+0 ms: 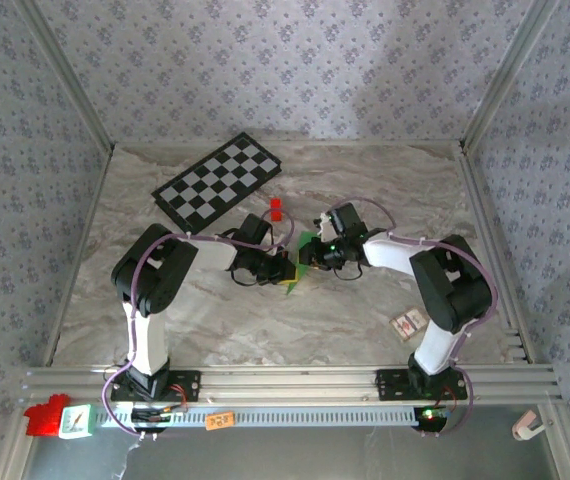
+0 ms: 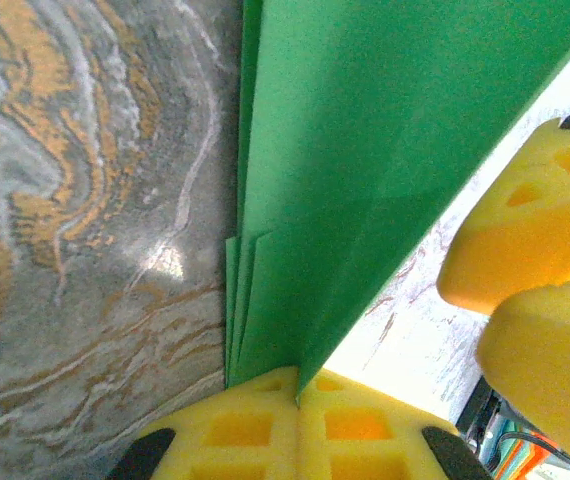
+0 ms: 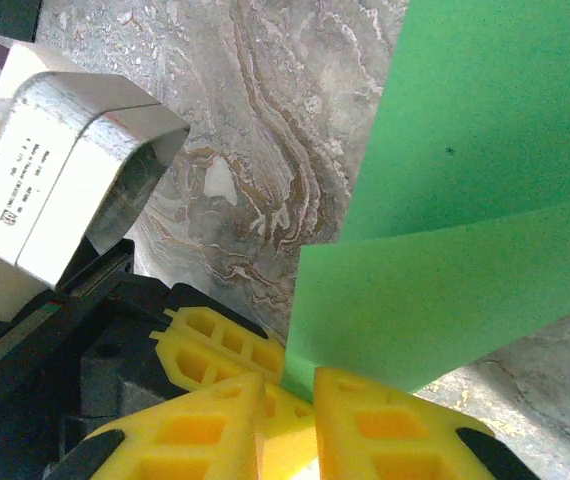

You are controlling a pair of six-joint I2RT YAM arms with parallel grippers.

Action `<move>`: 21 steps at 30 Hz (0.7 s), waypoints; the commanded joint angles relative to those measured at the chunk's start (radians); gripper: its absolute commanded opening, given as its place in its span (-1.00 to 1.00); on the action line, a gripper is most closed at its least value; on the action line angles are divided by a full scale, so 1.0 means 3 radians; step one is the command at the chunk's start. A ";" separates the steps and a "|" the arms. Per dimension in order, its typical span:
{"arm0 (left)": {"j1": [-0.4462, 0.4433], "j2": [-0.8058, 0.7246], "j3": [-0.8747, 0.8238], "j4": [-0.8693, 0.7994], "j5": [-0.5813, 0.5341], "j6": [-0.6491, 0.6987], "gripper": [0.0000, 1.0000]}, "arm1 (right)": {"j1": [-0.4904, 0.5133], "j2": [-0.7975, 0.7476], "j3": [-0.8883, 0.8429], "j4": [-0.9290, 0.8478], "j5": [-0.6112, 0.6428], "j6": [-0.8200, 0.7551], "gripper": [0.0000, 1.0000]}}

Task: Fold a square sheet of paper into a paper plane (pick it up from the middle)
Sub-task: Fold the wing for the fifth time at the center of the table.

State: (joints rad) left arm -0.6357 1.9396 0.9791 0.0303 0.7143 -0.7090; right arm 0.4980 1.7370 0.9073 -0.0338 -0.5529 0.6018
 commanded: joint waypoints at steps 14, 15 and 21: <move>0.0010 0.0159 -0.0053 -0.0244 -0.0208 -0.0021 -0.86 | 0.0008 0.0307 0.0045 -0.0060 0.0049 0.0055 -0.61; 0.0009 0.0161 -0.0055 -0.0247 -0.0207 -0.0025 -0.85 | 0.0007 0.0317 0.0046 -0.0066 0.0056 0.0051 -0.61; 0.0009 0.0141 -0.0042 -0.0278 -0.0213 -0.0013 -0.81 | -0.0003 0.0371 0.0091 -0.0192 0.0158 0.0020 -0.61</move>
State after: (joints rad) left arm -0.6357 1.9396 0.9794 0.0303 0.7158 -0.7097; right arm 0.4980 1.8206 0.9165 -0.0368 -0.5499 0.6125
